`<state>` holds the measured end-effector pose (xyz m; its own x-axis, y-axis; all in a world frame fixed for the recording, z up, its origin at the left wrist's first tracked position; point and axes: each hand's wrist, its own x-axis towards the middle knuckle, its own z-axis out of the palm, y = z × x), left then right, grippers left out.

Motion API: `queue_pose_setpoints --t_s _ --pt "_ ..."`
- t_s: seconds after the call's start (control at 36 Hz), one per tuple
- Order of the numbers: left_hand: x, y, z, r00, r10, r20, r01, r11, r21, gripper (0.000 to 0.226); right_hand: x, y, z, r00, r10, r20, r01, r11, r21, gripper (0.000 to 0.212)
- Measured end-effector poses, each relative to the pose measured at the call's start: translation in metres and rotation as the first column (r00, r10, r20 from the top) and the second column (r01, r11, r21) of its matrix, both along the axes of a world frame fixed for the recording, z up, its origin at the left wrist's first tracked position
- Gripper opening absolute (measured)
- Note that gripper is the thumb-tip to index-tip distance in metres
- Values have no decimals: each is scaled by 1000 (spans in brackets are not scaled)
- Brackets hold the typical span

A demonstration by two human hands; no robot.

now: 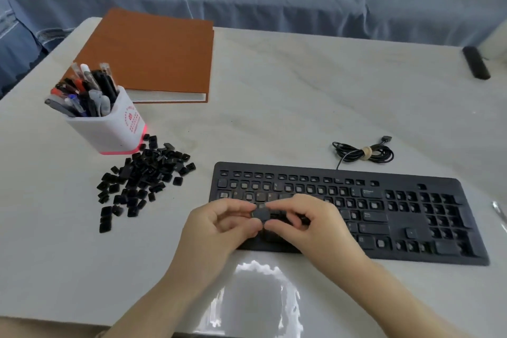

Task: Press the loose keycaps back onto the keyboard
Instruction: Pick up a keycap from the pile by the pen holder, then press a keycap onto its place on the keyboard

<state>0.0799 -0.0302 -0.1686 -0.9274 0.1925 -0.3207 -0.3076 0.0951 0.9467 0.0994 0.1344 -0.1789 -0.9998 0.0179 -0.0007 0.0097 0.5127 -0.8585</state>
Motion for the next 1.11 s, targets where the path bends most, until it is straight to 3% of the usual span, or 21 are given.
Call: queue_pose_setpoints --t_s 0.11,0.33,0.44,0.5,0.61,0.69,0.78,0.86,0.94,1.11 --pt "5 25 0 995 -103 -16 102 994 -50 21 16 29 -6 995 -7 -101 18 994 106 20" --pt "14 71 -3 970 -230 -84 223 972 -79 24 39 76 -9 988 -14 -152 50 970 236 34" --pt "17 90 -12 959 -227 -171 214 972 -94 29 45 106 -14 984 -70 -164 114 955 274 25" --pt "17 95 -20 902 -302 -307 231 941 -249 26 45 126 -18 977 -155 -150 193 939 286 19" --pt "12 104 -41 660 -508 -554 137 806 -576 25 42 160 -25 946 -312 -87 323 894 310 18" --pt "11 118 -59 491 -634 -597 113 726 -678 34 39 173 -32 933 -357 -41 350 878 327 19" --pt "14 134 -70 391 -709 -586 106 668 -737 36 35 174 -37 940 -342 -18 327 880 344 21" --pt "15 148 -77 368 -764 -530 71 592 -803 41 31 172 -38 951 -310 12 284 884 373 22" --pt "13 158 -82 410 -772 -485 21 539 -842 45 29 173 -38 954 -301 17 274 890 365 22" --pt "13 165 -91 404 -779 -480 -15 519 -855 47 30 172 -38 956 -292 38 252 879 406 23"
